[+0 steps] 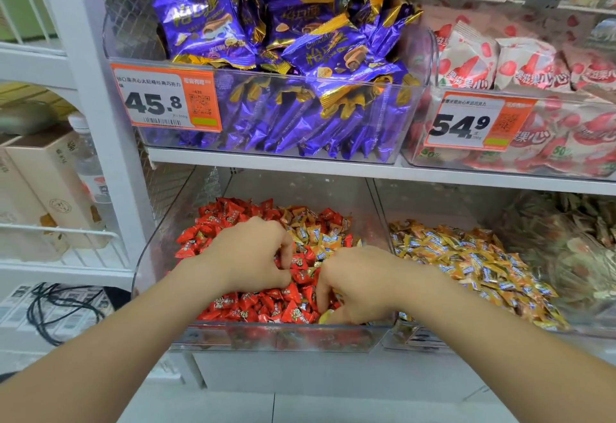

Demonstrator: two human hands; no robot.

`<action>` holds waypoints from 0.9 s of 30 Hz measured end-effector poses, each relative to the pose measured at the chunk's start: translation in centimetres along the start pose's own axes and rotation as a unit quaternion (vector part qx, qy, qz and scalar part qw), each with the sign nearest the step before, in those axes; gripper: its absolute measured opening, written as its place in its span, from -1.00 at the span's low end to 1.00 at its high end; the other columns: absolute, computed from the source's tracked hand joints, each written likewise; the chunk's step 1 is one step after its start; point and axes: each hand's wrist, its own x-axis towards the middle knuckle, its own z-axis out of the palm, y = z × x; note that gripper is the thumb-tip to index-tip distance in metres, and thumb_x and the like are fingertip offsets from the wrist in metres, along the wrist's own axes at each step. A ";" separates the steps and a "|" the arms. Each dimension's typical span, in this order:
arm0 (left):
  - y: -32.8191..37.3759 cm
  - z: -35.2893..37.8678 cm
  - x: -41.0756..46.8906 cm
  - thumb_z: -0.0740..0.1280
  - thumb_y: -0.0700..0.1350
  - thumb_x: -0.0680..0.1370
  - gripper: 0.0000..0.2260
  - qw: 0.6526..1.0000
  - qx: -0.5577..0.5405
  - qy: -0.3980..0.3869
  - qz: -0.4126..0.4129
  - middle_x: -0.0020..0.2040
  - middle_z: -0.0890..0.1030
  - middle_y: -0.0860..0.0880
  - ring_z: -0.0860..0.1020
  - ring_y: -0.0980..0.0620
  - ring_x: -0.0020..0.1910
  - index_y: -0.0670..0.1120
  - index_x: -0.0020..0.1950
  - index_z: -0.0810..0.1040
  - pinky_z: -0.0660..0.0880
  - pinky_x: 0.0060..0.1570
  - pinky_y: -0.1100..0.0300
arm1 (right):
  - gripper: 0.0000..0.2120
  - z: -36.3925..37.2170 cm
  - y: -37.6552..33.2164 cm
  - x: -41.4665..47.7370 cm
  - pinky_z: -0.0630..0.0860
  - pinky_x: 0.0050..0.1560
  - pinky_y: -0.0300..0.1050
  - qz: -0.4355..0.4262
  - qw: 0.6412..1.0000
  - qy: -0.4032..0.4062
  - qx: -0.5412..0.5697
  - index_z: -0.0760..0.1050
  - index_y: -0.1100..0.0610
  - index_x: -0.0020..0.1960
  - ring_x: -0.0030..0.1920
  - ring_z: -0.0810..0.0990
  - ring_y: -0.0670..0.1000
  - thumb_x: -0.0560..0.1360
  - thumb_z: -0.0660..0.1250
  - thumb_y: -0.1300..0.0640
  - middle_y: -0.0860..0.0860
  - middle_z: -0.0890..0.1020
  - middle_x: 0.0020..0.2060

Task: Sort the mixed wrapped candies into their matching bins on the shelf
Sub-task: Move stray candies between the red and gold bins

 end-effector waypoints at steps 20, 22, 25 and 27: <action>-2.8 -0.1 1.5 0.17 0.15 0.70 -0.62 0.985 0.004 0.156 -0.072 -0.30 0.57 -0.09 0.60 -0.24 -0.20 -0.02 -0.20 0.51 0.51 -0.20 0.00 | -0.63 -0.7 3.4 3.8 0.55 -0.33 0.09 0.231 0.916 0.309 0.112 0.34 0.15 -0.31 -0.42 0.48 0.13 0.54 0.31 -0.04 0.04 0.38 -0.49; -3.3 0.3 2.2 0.16 0.05 0.70 -0.77 0.988 -0.003 0.148 -0.038 -0.10 0.68 -0.08 0.67 -0.21 -0.07 0.05 0.08 0.60 0.61 -0.09 -0.05 | -0.77 -1.0 3.5 4.2 0.55 -0.30 0.05 0.240 0.924 0.272 0.122 0.42 0.14 -0.12 -0.31 0.56 0.18 0.52 0.31 -0.02 0.05 0.48 -0.38; -2.6 0.4 3.2 0.17 0.00 0.71 -0.75 0.990 0.036 0.136 0.014 0.16 0.69 0.06 0.66 -0.10 0.11 0.19 0.27 0.59 0.62 0.02 -0.05 | -0.67 -1.2 3.3 4.7 0.61 -0.19 0.06 0.233 0.948 0.196 0.087 0.41 0.08 0.26 -0.12 0.64 0.22 0.53 0.30 0.02 0.07 0.54 -0.18; -1.8 0.5 4.1 0.22 0.08 0.71 -0.81 0.989 0.061 0.135 0.015 0.13 0.68 0.05 0.64 -0.09 0.11 0.18 0.21 0.61 0.58 -0.03 0.01 | -0.69 -1.1 3.3 5.1 0.63 -0.11 0.10 0.214 0.965 0.146 0.048 0.40 0.07 0.27 -0.02 0.65 0.26 0.55 0.31 0.07 0.05 0.50 -0.15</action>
